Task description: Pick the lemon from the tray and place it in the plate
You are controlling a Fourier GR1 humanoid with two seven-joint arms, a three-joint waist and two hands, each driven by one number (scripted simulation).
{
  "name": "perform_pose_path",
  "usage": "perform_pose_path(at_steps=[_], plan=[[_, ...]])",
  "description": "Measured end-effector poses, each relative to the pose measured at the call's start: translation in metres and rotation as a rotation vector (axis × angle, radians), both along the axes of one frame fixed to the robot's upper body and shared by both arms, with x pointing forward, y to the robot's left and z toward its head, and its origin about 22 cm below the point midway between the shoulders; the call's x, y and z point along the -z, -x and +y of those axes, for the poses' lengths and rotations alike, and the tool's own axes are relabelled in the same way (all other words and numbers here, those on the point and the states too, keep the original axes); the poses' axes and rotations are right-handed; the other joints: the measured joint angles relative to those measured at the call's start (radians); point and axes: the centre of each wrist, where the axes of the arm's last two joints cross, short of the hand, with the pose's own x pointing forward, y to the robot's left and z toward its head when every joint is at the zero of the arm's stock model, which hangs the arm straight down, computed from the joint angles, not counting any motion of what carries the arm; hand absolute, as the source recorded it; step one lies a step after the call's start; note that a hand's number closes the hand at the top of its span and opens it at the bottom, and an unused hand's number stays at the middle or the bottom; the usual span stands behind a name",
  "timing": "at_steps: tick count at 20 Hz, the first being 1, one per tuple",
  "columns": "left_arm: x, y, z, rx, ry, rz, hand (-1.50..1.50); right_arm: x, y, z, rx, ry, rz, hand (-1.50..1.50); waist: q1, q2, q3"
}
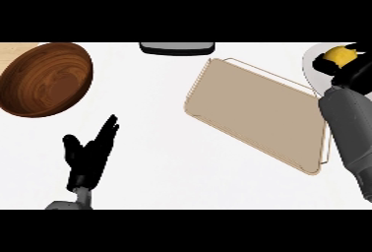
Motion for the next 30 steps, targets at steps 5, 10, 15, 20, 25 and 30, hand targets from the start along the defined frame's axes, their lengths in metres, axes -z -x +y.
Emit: perform_pose_path(at_steps=[5,10,15,20,25,30], plan=[[0.000,-0.004,0.002,0.012,0.002,0.008,0.00,-0.003,0.011,-0.043,0.046,0.005,-0.031,1.50,0.006,0.003,0.002],[-0.002,-0.004,-0.002,0.018,0.004,-0.004,0.00,-0.010,0.024,-0.082,0.078,0.004,-0.044,1.50,0.016,0.008,0.002],[-0.003,-0.006,-0.005,0.028,0.011,-0.012,0.00,0.002,0.041,-0.115,0.104,-0.118,0.100,-1.50,0.027,0.016,0.003],[-0.004,-0.008,-0.006,0.042,0.013,-0.017,0.00,0.007,0.054,-0.135,0.033,-0.220,0.222,-1.50,0.038,0.023,0.005],[-0.003,-0.008,-0.007,0.045,0.010,-0.025,0.00,0.009,0.057,-0.138,-0.059,-0.259,0.162,-1.50,0.042,0.024,0.009],[-0.002,-0.007,-0.006,0.040,0.013,-0.021,0.00,-0.002,0.056,-0.142,-0.106,-0.268,-0.027,-1.50,0.035,0.021,0.009]])
